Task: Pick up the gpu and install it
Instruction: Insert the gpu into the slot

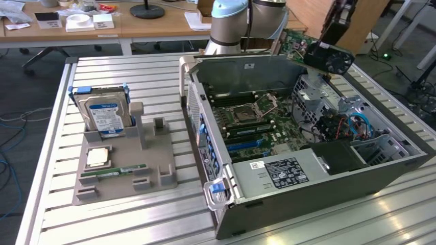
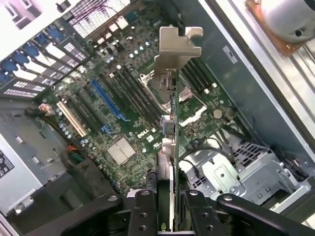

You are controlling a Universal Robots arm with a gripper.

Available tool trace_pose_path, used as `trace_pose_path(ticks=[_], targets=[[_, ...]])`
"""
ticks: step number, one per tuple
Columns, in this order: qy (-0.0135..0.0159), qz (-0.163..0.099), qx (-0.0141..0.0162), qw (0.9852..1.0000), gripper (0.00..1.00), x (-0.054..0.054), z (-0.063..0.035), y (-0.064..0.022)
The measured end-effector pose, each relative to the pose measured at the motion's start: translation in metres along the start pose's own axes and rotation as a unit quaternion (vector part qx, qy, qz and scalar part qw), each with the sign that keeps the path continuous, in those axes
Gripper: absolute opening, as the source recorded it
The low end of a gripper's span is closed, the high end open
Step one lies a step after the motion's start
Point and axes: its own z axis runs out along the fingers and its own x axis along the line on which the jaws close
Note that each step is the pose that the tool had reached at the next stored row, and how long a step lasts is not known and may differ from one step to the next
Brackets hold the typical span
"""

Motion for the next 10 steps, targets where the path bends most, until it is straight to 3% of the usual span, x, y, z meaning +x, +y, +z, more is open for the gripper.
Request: trace_pose_path(ticks=[5, 10], targets=[[0.0017, -0.034, -0.0008, 0.9994, 0.26, 0.0000, 0.0002, 0.0000], [0.0034, -0.068, -0.0015, 0.9977, 0.26, 0.0000, 0.0003, 0.0000]])
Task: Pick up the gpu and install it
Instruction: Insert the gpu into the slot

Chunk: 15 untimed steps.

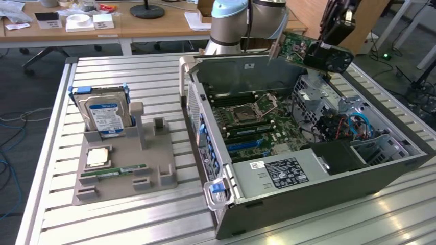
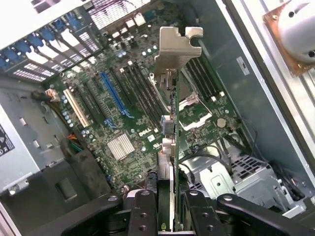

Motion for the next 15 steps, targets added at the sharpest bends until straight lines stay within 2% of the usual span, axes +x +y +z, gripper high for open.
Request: trace_pose_path(ticks=[4, 8, 15], targets=[[0.0014, -0.028, -0.0006, 0.9996, 0.26, 0.0000, 0.0002, 0.0000], [0.0028, -0.054, -0.0012, 0.9985, 0.26, 0.0000, 0.0003, 0.0000], [0.0055, -0.101, -0.0021, 0.9949, 0.26, -0.0001, 0.0005, 0.0000]])
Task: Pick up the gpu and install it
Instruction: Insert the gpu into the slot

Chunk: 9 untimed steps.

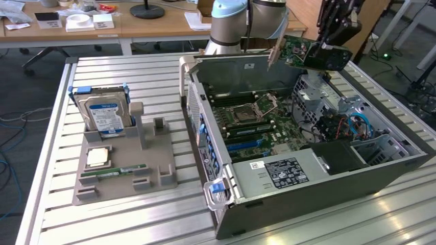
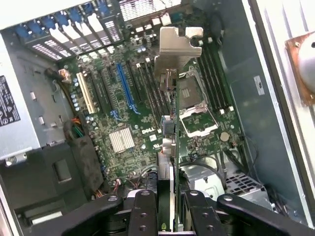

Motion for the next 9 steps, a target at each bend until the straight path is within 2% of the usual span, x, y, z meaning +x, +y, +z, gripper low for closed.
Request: trace_pose_path(ticks=[5, 9], targets=[[0.0018, -0.033, -0.0006, 0.9995, 0.26, 0.0000, 0.0002, 0.0000], [0.0033, -0.059, -0.0012, 0.9982, 0.26, -0.0001, 0.0003, 0.0000]])
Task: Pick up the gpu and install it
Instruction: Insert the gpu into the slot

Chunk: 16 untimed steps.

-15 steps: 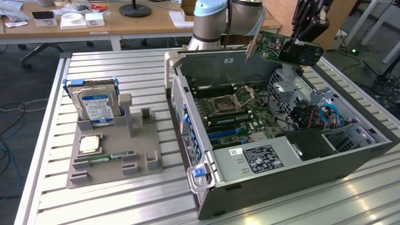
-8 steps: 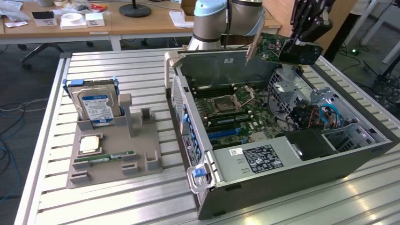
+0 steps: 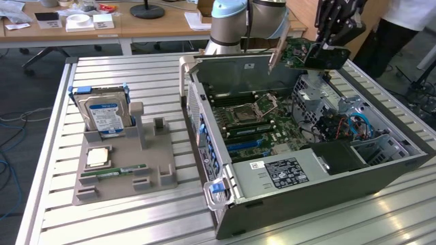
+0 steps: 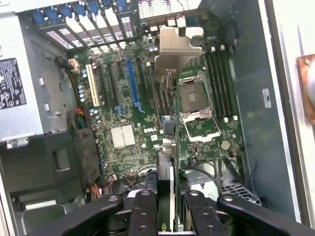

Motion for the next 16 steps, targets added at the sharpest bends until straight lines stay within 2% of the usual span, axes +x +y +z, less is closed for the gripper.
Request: trace_pose_path(ticks=[5, 10, 14, 16], targets=[[0.0017, -0.033, -0.0007, 0.9994, 0.26, 0.0000, 0.0002, 0.0000], [0.0033, -0.067, -0.0014, 0.9978, 0.26, -0.0001, 0.0005, 0.0000], [0.0033, -0.072, -0.0013, 0.9974, 0.26, -0.0001, 0.0010, 0.0005], [0.0022, -0.072, 0.0004, 0.9974, 0.26, 0.0002, 0.0017, 0.0017]])
